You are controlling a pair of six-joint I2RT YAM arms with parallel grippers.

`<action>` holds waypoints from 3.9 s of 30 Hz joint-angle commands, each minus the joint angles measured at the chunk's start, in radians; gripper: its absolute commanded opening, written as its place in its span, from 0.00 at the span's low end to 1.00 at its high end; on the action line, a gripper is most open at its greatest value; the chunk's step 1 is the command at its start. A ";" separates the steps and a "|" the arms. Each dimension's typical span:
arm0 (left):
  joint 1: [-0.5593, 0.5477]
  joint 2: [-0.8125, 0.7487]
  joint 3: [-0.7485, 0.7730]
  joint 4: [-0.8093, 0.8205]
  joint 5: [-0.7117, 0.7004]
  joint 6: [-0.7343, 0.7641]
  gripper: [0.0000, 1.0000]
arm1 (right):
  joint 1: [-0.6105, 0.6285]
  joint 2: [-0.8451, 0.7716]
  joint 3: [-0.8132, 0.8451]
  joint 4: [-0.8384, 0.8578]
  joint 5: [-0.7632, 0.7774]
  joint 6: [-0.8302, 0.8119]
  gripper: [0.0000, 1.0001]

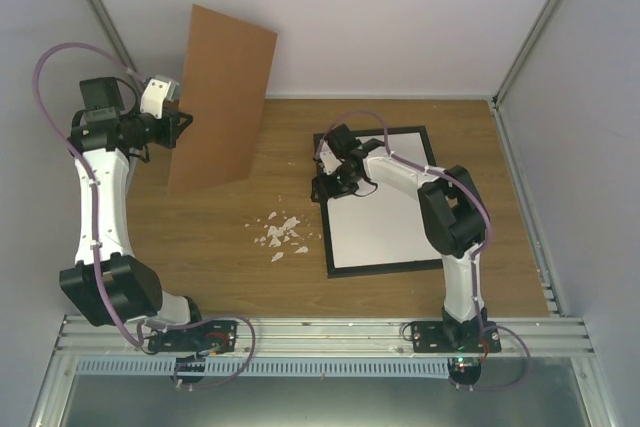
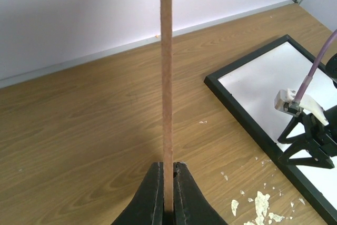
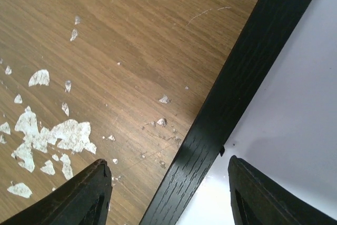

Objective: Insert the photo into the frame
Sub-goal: Move the photo frame to the center of the board.

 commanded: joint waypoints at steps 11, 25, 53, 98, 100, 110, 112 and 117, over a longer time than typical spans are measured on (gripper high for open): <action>-0.001 -0.111 -0.034 0.080 0.018 0.000 0.00 | 0.007 0.063 0.051 -0.008 0.016 0.057 0.57; -0.001 -0.107 -0.054 0.079 0.013 -0.004 0.00 | 0.010 0.076 0.075 -0.003 -0.012 0.067 0.27; -0.024 -0.045 0.057 0.075 0.133 -0.118 0.00 | -0.554 -0.125 0.112 -0.185 -0.232 -0.606 0.89; 0.006 0.078 -0.090 0.181 0.551 -0.489 0.00 | -0.738 -0.082 -0.125 -0.173 -0.504 -0.642 0.47; 0.014 0.069 -0.098 0.165 0.537 -0.477 0.00 | -0.739 -0.053 -0.127 -0.207 -0.490 -0.649 0.48; 0.213 0.046 -0.088 0.034 0.497 -0.357 0.00 | -0.639 -0.107 -0.009 -0.114 -0.396 -0.689 0.73; 0.238 0.039 -0.080 0.027 0.484 -0.353 0.00 | -0.563 -0.106 0.050 -0.095 -0.373 -0.713 0.77; 0.305 0.034 -0.050 0.038 0.459 -0.366 0.00 | -0.355 -0.098 0.111 -0.042 -0.362 -0.730 0.81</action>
